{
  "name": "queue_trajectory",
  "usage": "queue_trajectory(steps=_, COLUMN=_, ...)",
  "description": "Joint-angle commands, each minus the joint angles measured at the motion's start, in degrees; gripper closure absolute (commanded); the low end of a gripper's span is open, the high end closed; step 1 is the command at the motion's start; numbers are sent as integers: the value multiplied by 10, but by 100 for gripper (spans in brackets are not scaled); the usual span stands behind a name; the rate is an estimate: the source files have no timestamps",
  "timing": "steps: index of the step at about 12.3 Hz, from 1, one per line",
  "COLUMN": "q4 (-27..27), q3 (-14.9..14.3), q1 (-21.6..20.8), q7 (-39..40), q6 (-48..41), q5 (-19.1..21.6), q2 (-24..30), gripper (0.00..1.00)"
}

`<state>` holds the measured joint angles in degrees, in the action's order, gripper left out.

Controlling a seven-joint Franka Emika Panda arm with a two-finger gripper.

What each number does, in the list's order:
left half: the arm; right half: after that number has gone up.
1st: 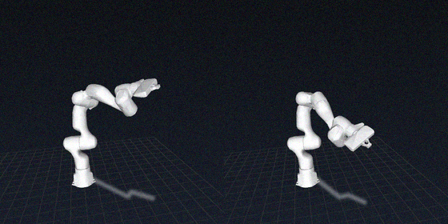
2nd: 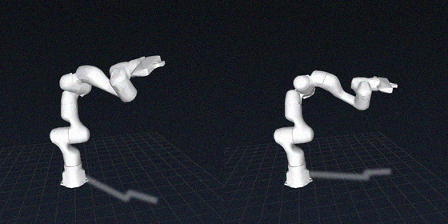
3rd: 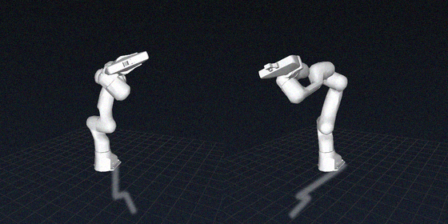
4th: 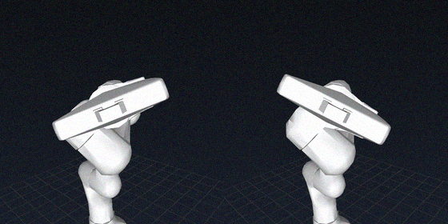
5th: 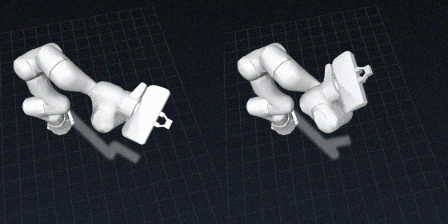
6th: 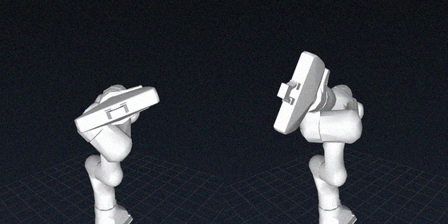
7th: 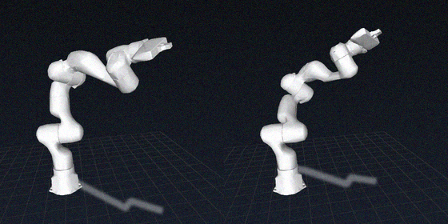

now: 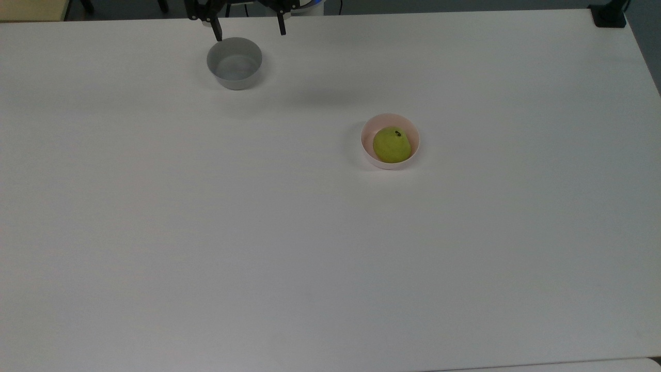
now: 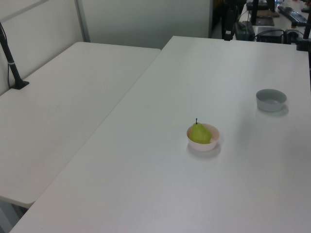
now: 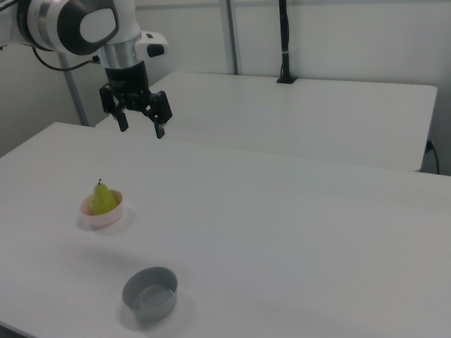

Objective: Pick up a pear from the bowl

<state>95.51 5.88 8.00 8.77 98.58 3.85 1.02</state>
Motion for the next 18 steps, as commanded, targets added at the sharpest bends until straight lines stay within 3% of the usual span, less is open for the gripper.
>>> queue_trajectory(steps=1, q4=4, q3=-2, q1=-5, q7=8, q6=4, q5=3, q2=3, gripper=0)
queue_trajectory(steps=13, q4=4, q3=-3, q1=-6, q7=18, q6=3, q5=-3, q2=3, gripper=0)
queue_trajectory(steps=18, q4=6, q3=-3, q1=-8, q7=125, q6=-6, q5=-17, q2=0, gripper=0)
